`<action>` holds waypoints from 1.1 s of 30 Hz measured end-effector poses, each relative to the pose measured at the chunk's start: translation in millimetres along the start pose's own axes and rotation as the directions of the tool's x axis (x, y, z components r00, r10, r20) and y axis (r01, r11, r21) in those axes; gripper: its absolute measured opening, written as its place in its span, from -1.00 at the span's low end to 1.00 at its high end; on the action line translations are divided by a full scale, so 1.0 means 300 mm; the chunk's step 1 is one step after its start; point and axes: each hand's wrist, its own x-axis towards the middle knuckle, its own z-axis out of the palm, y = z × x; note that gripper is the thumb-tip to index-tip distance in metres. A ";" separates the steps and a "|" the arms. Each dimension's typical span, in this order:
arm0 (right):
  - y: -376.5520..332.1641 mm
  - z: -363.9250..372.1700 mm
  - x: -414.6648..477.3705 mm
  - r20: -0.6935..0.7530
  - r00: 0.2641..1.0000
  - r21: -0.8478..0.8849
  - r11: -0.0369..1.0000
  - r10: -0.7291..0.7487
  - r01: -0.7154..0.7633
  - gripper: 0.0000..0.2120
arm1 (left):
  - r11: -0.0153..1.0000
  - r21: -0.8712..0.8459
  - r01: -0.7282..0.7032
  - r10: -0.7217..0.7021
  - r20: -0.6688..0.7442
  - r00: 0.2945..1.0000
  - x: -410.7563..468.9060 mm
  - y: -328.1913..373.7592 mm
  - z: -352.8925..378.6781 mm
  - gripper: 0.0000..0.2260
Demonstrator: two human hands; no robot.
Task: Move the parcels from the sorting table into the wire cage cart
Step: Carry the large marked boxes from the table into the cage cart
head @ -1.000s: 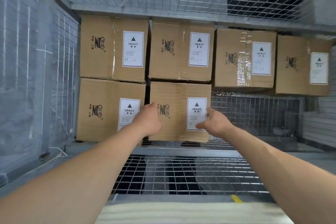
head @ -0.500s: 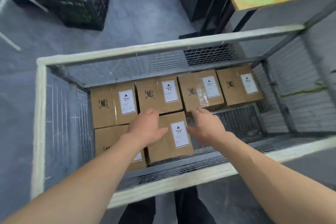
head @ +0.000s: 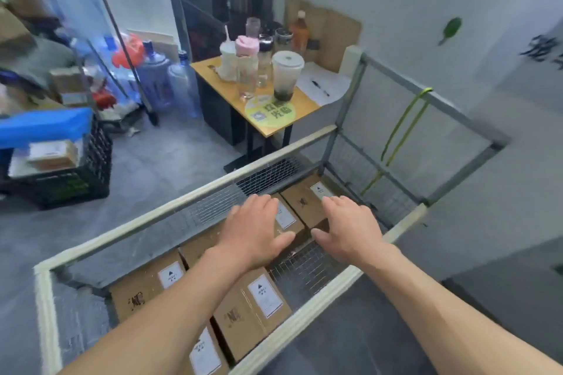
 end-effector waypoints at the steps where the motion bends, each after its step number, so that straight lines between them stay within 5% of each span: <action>1: 0.023 -0.032 -0.028 -0.026 0.999 -0.008 1.000 0.022 -0.022 -0.56 | 0.999 0.012 -0.031 0.032 -0.012 0.999 0.007 0.035 -0.021 -0.32; 4: 0.097 -0.108 -0.121 -0.078 0.993 -0.009 0.996 0.092 -0.093 -0.46 | 0.991 0.056 -0.118 0.120 -0.035 0.992 0.019 0.149 -0.067 -0.31; 15: 0.376 -0.282 -0.522 -0.213 0.940 0.036 0.963 0.268 -0.266 -0.57 | 0.933 0.142 -0.331 0.346 -0.095 0.934 -0.072 0.637 -0.128 -0.36; 33: 0.693 -0.401 -1.213 -0.254 0.784 0.063 0.819 0.566 -0.571 -0.44 | 0.781 0.145 -0.608 0.623 -0.119 0.773 -0.288 1.302 -0.107 -0.35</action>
